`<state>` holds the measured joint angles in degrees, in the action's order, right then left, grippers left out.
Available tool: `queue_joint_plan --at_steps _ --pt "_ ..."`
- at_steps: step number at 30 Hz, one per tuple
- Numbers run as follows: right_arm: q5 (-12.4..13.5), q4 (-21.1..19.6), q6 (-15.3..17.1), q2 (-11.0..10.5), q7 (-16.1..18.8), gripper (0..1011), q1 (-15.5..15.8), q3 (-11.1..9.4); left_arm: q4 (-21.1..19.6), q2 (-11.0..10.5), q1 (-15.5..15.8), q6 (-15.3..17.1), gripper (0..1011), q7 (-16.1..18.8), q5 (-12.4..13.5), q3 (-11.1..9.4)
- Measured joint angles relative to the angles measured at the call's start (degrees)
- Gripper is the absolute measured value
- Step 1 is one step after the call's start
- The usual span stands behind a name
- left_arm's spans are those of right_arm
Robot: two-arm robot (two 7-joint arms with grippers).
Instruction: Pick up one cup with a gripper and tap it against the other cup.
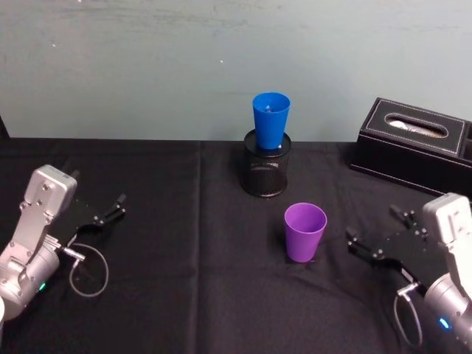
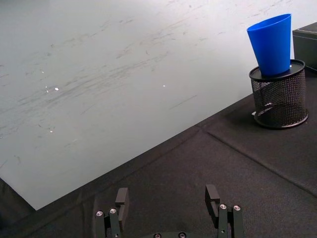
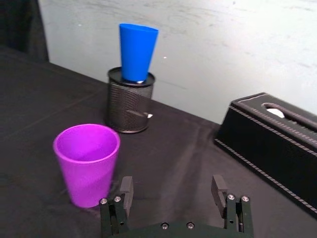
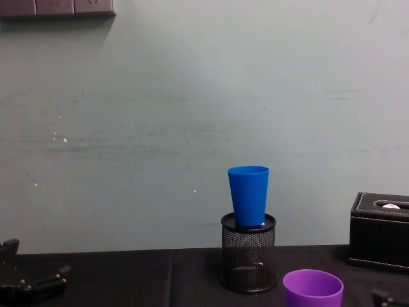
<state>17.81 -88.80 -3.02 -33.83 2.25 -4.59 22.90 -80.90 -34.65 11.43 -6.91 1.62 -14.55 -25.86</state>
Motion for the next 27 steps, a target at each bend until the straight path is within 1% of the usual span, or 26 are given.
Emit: queue_joint_plan --at_steps 14,21,24,27 --pt "-0.63 -1.49 -0.12 2.20 3.94 1003 1.83 0.93 0.00 0.00 0.00 0.00 1011 0.00 0.00 0.00" --pt "-1.19 -1.70 -0.27 3.45 4.78 1003 2.06 1.02 0.00 0.00 0.00 0.00 1011 0.00 0.00 0.00" --pt "-1.46 -1.42 -0.32 4.51 5.24 1003 1.93 0.99 0.00 0.00 0.00 0.00 1011 0.00 0.00 0.00" --pt "-1.63 -1.13 -0.32 5.11 5.58 1003 1.77 0.99 0.00 0.00 0.00 0.00 1011 0.00 0.00 0.00"
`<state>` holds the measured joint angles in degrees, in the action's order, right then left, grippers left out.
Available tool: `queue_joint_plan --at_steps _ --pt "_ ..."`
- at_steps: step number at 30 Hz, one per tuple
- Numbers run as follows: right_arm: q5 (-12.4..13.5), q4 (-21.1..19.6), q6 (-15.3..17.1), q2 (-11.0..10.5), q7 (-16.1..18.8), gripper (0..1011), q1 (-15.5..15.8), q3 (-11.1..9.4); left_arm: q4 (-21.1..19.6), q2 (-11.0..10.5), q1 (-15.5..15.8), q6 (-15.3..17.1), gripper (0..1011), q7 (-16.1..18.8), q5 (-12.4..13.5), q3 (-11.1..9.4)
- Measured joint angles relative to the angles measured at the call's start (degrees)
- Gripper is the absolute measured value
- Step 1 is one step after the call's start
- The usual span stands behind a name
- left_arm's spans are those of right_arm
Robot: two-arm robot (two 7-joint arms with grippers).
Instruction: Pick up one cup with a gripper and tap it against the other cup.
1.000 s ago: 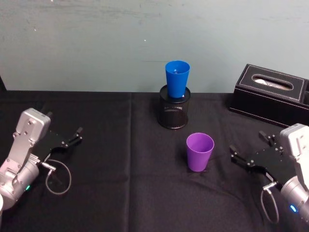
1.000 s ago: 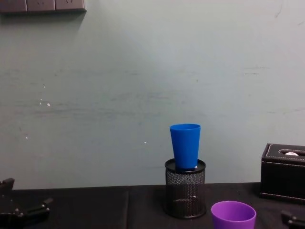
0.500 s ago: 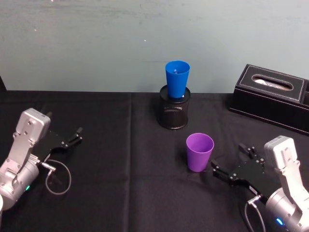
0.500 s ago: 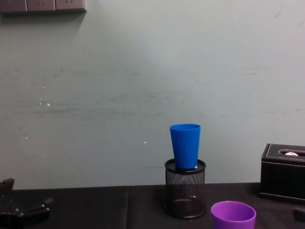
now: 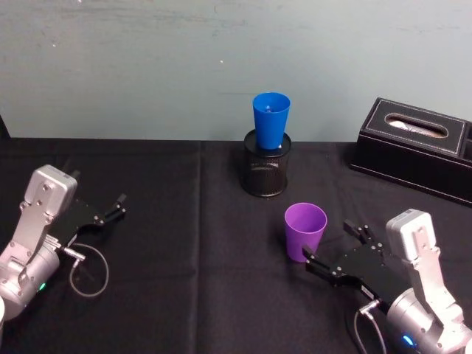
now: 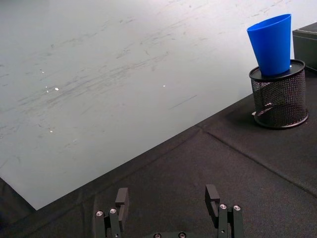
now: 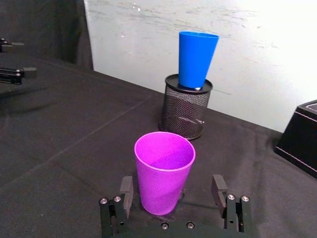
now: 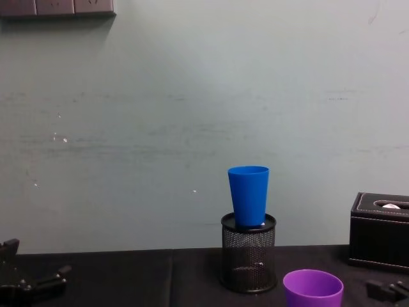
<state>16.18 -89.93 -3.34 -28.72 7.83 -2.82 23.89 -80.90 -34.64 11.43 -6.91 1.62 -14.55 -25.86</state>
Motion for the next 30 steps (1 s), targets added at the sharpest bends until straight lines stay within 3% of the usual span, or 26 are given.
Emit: queue_joint_plan --at_steps 30 --pt "-3.64 8.12 -0.03 7.96 2.91 1003 -5.41 -1.10 0.00 0.00 0.00 0.00 1011 0.00 0.00 0.00"
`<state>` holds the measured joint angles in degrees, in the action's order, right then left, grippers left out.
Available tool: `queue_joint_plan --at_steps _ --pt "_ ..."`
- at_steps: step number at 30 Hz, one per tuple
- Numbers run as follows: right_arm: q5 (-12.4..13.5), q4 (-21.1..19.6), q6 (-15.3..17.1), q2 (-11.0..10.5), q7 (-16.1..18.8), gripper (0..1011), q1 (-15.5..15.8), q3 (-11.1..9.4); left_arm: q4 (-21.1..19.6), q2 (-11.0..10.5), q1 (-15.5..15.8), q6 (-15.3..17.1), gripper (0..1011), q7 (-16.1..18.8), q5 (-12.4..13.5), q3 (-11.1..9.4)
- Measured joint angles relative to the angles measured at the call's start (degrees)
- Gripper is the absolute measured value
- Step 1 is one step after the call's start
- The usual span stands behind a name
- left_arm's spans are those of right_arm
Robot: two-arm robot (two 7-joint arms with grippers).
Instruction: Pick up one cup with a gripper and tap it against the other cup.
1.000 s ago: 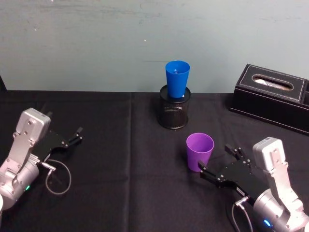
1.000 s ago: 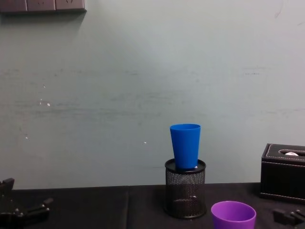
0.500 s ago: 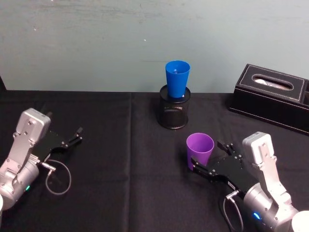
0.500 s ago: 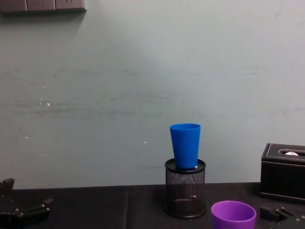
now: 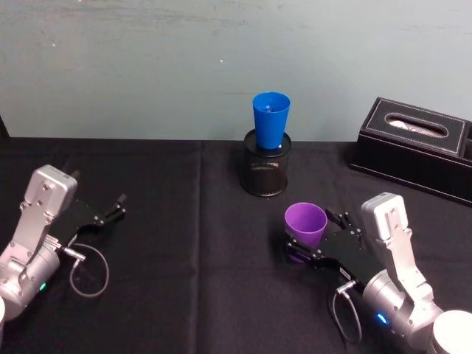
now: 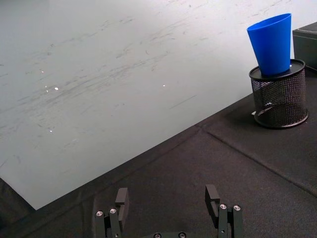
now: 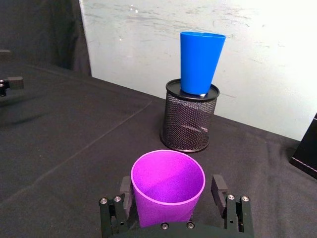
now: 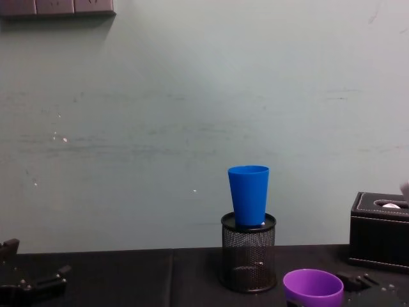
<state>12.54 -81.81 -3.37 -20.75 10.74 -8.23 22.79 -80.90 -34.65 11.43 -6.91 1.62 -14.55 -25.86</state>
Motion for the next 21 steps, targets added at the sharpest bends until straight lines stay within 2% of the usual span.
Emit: queue_joint_plan --at_steps 12,21 --pt "-0.51 2.02 -0.13 1.60 2.14 1003 -0.88 -1.19 0.00 0.00 0.00 0.00 1011 0.00 0.00 0.00" --pt "-0.54 2.03 -0.19 1.58 2.26 1003 -0.87 -1.16 0.00 0.00 0.00 0.00 1011 0.00 0.00 0.00"
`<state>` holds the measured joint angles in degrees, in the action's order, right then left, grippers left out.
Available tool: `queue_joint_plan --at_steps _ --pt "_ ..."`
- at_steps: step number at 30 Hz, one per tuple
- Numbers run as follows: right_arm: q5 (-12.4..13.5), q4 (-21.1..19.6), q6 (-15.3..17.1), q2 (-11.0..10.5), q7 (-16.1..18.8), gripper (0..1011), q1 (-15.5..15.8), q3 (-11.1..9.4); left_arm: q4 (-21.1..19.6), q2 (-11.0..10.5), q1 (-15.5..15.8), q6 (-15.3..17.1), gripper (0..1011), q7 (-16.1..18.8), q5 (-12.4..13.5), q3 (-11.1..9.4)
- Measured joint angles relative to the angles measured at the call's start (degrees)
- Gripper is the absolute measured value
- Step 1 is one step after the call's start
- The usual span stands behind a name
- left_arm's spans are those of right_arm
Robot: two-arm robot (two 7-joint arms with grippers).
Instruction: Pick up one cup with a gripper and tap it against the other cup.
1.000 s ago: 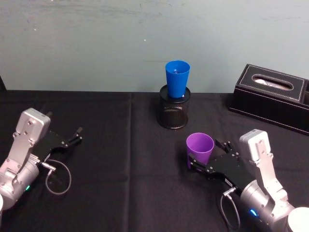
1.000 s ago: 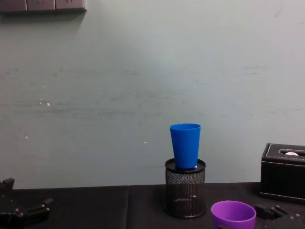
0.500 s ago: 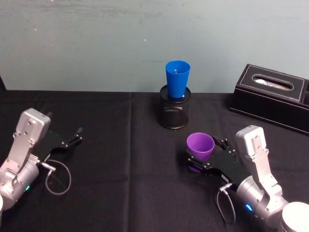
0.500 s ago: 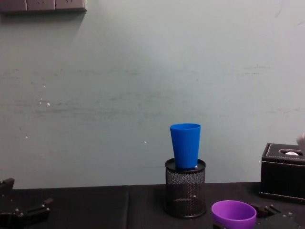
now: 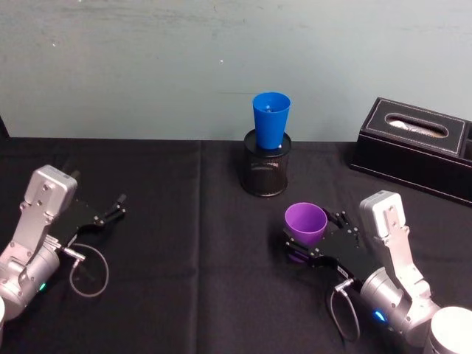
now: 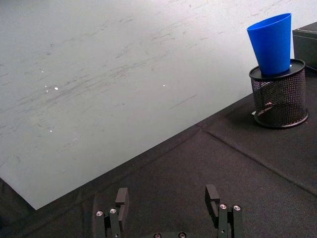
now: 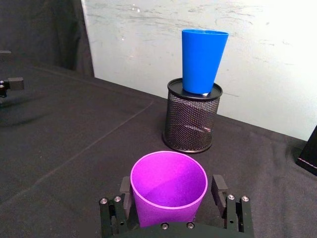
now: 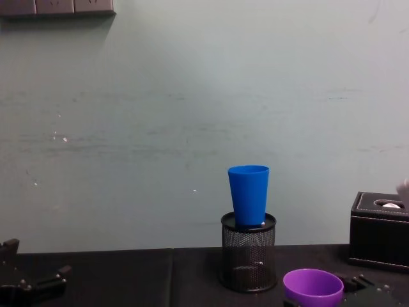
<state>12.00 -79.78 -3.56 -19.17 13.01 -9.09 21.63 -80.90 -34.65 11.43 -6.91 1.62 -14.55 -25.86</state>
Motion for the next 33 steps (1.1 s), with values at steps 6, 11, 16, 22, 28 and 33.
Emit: queue_joint_plan --at_steps 6,11,16,22,28,33 --pt "0.03 -0.06 0.00 -0.04 -0.13 985 0.03 0.04 0.00 0.00 0.00 0.00 1011 0.00 0.00 0.00" --pt "0.06 -0.10 0.00 -0.06 -0.19 863 0.05 0.08 0.00 0.00 0.00 0.00 1011 0.00 0.00 0.00" --pt "0.07 -0.14 0.02 -0.09 -0.24 788 0.08 0.12 0.00 0.00 0.00 0.00 1011 0.00 0.00 0.00" --pt "0.10 -0.16 0.05 -0.12 -0.28 757 0.08 0.12 0.00 0.00 0.00 0.00 1011 0.00 0.00 0.00" --pt "0.10 -0.18 0.08 -0.14 -0.30 746 0.08 0.12 0.00 0.00 0.00 0.00 1011 0.00 0.00 0.00" --pt "0.10 -0.18 0.09 -0.13 -0.33 746 0.08 0.12 0.00 0.00 0.00 0.00 1012 0.00 0.00 0.00"
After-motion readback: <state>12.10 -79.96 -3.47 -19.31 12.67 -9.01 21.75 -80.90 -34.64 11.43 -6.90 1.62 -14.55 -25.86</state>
